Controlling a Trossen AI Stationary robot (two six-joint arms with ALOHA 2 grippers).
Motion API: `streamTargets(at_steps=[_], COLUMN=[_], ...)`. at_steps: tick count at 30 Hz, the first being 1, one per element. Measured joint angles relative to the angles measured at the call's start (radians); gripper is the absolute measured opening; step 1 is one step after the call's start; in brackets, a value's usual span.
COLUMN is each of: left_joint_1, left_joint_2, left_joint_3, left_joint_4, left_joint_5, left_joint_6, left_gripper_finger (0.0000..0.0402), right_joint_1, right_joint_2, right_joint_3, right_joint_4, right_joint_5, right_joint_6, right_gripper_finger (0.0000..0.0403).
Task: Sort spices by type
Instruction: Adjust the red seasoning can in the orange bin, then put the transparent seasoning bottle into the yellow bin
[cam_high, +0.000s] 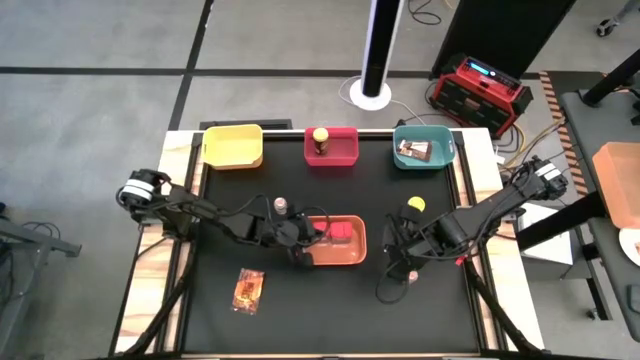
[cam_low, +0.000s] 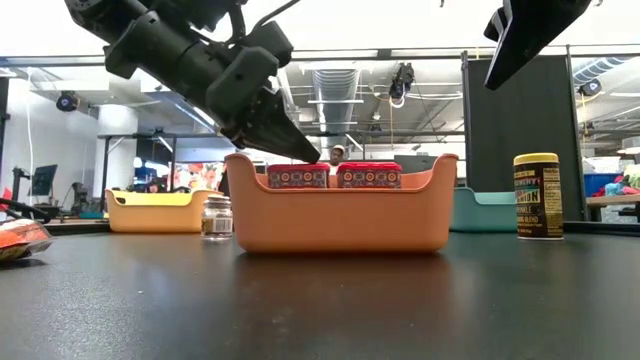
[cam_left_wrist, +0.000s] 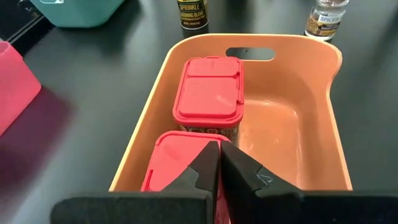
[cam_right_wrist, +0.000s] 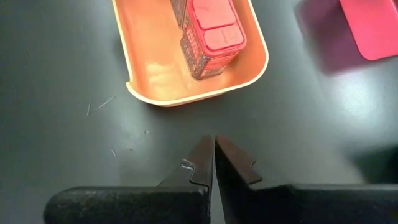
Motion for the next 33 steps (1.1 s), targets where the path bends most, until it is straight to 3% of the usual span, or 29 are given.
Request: streamTargets(at_steps=[10, 19, 23, 29, 33], left_joint_1=[-0.004, -0.040, -0.046, -0.046, -0.046], left_joint_2=[-0.026, -0.217, -0.312, -0.407, -0.440], left_joint_3=[-0.001, -0.001, -0.001, -0.002, -0.002], left_joint_4=[0.000, -0.022, -0.070, -0.128, -0.139], left_joint_5=[0.000, 0.008, 0.006, 0.001, -0.001], left_joint_6=[0.010, 0.116, 0.140, 0.166, 0.196], left_gripper_finger=[0.0000, 0.0000, 0.0000, 0.0000, 0.0000], right_joint_1=[0.000, 0.023, 0.070, 0.148, 0.163], right_joint_2=[0.000, 0.000, 0.004, 0.004, 0.007], right_joint_3=[-0.020, -0.015, -0.015, -0.028, -0.045], right_joint_4=[-0.003, -0.044, -0.099, -0.142, -0.152], right_joint_5=[-0.031, -0.381, -0.515, -0.500, -0.457], right_joint_6=[0.066, 0.351, 0.391, 0.260, 0.271], right_gripper_finger=[0.0009, 0.0009, 0.0009, 0.0009, 0.0022])
